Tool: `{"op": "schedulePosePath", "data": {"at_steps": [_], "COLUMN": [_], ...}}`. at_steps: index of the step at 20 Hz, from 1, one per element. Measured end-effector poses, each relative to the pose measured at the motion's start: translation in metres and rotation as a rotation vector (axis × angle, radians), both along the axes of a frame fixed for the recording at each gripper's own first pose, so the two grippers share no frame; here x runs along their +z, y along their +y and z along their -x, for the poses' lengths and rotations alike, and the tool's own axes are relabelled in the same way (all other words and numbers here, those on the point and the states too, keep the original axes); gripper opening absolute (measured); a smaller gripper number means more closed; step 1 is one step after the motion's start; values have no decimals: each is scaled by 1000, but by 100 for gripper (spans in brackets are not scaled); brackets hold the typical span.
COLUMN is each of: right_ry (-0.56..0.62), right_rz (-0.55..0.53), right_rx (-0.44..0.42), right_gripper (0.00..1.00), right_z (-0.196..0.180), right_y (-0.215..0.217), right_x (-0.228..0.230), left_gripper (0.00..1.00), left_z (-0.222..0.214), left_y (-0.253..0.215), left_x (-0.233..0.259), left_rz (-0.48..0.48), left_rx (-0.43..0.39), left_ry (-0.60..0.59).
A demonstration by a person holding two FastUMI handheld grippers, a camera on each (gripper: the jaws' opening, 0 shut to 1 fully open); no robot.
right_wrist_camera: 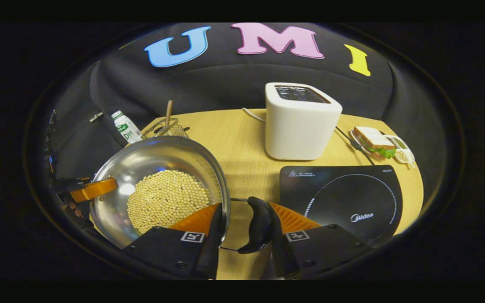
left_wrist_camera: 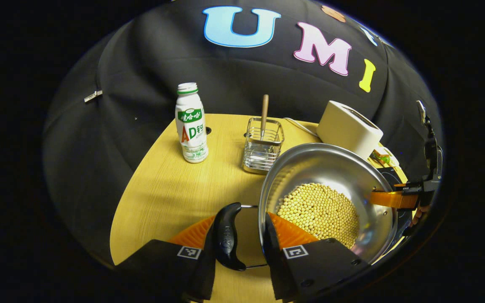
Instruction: First push the handle of the pot to place it horizontally, then grasp the pot with both hands and set it on the induction cooktop.
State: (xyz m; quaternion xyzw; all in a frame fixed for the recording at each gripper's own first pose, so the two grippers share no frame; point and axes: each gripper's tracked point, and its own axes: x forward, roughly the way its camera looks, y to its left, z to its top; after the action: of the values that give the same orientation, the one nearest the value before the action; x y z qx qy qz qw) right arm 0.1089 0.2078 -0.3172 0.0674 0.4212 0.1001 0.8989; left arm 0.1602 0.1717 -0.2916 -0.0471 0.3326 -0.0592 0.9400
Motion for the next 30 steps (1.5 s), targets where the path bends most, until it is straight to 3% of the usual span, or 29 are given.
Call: {"op": "schedulePosePath", "data": {"at_steps": [2, 13, 23, 30], "right_ry": [1, -22, -14, 7], "right_rz": [-3, 15, 26, 20], "right_rx": [-11, -74, -114, -124], "right_gripper": [54, 54, 54, 54], "right_z": [4, 12, 14, 14], "right_y": [-18, -144, -248, -295], "right_x": [11, 41, 29, 9], "left_gripper": [55, 55, 55, 56], "left_z": [3, 4, 0, -1], "left_y": [-17, -140, -248, -299], "left_x": [16, 55, 53, 41], "left_rz": [-6, 22, 38, 37], "left_rx": [-10, -76, -118, -121], "left_ry": [-1, -15, -6, 7]}}
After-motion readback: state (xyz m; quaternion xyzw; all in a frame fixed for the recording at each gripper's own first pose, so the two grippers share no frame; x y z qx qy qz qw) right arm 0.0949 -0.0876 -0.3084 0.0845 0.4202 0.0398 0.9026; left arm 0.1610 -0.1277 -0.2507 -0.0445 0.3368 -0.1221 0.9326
